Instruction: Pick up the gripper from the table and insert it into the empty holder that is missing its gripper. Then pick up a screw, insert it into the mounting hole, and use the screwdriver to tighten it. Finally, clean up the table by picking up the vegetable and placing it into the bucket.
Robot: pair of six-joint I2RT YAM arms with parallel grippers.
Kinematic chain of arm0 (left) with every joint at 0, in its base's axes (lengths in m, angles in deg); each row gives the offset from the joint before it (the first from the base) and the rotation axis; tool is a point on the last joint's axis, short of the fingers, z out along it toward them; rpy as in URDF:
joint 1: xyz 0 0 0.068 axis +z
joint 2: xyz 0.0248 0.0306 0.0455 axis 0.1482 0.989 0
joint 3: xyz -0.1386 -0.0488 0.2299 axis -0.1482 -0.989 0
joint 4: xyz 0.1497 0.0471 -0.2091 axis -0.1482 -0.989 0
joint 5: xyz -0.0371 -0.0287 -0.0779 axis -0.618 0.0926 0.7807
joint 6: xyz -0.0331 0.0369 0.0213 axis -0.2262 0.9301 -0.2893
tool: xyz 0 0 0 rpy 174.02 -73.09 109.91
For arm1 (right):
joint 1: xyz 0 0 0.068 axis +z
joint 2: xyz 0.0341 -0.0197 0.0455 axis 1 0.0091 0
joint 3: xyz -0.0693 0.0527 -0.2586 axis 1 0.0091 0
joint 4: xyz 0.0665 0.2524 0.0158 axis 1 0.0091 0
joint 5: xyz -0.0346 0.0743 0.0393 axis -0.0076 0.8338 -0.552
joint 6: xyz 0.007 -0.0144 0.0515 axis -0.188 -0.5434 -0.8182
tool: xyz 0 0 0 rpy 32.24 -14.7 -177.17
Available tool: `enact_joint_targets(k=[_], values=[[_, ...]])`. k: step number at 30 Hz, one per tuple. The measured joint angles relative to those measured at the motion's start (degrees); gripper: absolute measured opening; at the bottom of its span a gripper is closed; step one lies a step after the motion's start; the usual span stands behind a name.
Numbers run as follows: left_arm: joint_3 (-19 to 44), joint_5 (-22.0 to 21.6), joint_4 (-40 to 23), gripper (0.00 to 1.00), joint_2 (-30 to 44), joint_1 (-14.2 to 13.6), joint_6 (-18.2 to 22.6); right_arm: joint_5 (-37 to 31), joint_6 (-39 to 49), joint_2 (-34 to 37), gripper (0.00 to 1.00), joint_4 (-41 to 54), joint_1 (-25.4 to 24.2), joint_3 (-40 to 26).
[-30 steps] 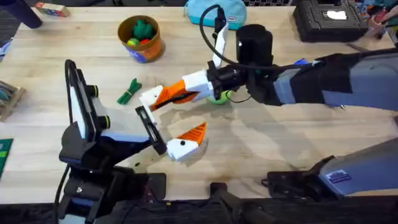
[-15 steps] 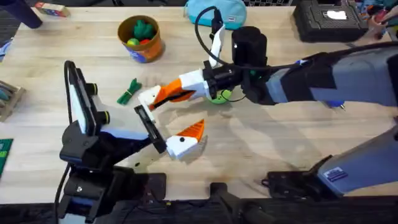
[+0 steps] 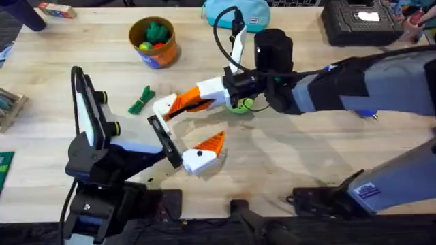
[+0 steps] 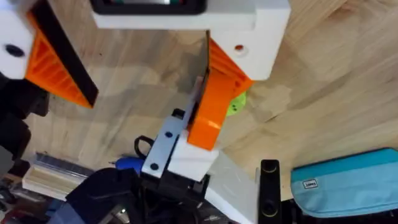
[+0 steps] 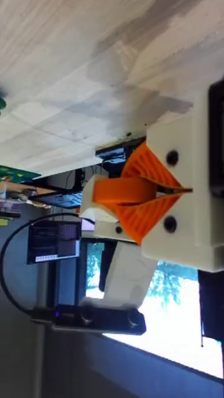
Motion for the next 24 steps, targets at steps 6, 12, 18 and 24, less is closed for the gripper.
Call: enact_joint_targets(k=[6, 12, 18, 24], values=[[0.00, 0.03, 0.00, 0.991, 0.00, -0.02, 0.04, 1.01, 1.19, 0.29, 0.078, 0.21, -0.37, 0.00], [0.04, 0.99, 0.22, 0.990, -0.01, -0.66, -0.20, 1.52, 3.26, 1.15, 0.335, 0.63, -0.73, -0.02], [0.04, 1.74, 0.30, 0.990, -0.01, -0.90, -0.22, 1.71, 3.97, 1.60, 0.432, 0.76, -0.95, 0.00], [0.07, 2.35, 1.13, 0.990, -0.17, -0.94, -0.10, 1.61, 4.03, 1.61, 0.561, -1.04, -1.05, 0.00]])
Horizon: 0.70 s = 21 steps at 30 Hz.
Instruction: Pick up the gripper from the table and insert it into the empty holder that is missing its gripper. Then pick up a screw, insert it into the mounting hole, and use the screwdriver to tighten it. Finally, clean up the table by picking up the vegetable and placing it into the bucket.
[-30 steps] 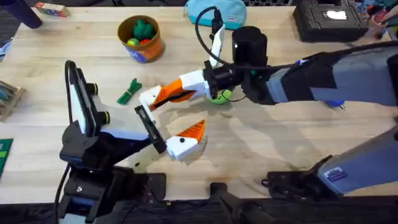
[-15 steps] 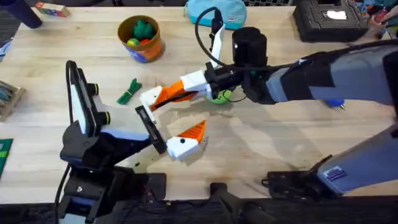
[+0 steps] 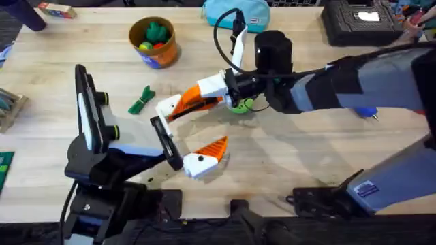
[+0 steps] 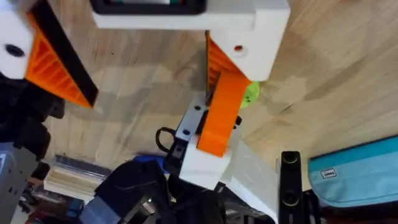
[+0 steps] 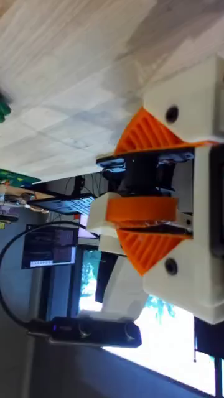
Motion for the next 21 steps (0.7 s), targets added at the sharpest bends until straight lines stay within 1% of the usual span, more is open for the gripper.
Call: enact_joint_targets(k=[9, 11, 14, 18, 20, 21], values=[[0.00, 1.92, -1.95, 0.990, -0.22, -0.28, 0.12, -0.07, -0.02, 0.01, 0.658, -0.52, 0.00, 0.00], [0.00, 2.12, -1.97, 0.990, -0.22, -0.28, 0.12, -0.07, -0.03, -0.01, 0.725, -0.53, -0.03, 0.00], [0.00, 2.20, -1.99, 0.990, -0.22, -0.28, 0.11, -0.05, -0.03, -0.01, 0.798, -0.57, -0.26, 0.00], [0.00, 2.20, -1.99, 0.990, -0.22, -0.28, 0.11, -0.10, -0.02, -0.01, 0.855, -0.54, -1.46, 0.00], [0.00, 2.20, -1.99, 0.990, -0.22, -0.28, 0.13, -0.14, 0.49, -0.01, 0.976, -0.59, -2.80, 0.00], [0.00, 2.20, -1.99, 0.990, -0.22, -0.28, 0.13, -0.14, 0.67, -0.01, 0.986, -0.62, -3.60, 0.00]])
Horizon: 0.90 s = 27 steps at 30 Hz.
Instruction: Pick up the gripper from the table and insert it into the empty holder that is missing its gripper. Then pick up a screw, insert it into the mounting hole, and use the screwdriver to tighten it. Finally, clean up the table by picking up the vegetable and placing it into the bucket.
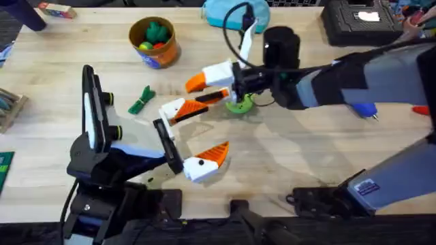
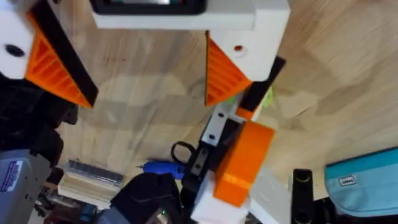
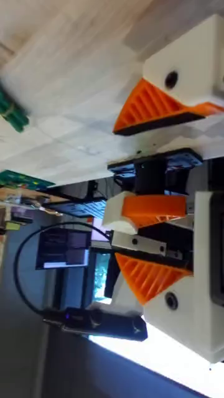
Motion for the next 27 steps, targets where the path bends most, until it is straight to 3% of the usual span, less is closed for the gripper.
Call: enact_joint_targets(k=[9, 10, 17, 24, 27], values=[[0.00, 0.01, 0.00, 0.990, 0.00, 0.00, -0.01, -0.38, 5.30, -0.02, 0.991, 3.64, -7.99, -2.57], [0.00, 0.02, 0.00, 0.990, 0.00, 0.00, -0.01, -0.92, 8.81, -0.02, 0.991, 8.22, -10.39, -5.31], [0.00, 0.04, 0.00, 0.990, 0.00, 0.00, 0.01, -5.43, 21.96, -0.02, 0.990, 30.91, -15.08, -14.27], [0.00, 0.07, 0.00, 0.990, 0.00, 0.00, 0.01, -17.18, 40.55, -0.97, 0.990, 66.21, -15.02, -25.90], [0.00, 0.09, 0.00, 0.990, 0.00, 0.00, 0.01, -22.38, 46.03, -2.35, 0.993, 74.99, -13.72, -30.55]])
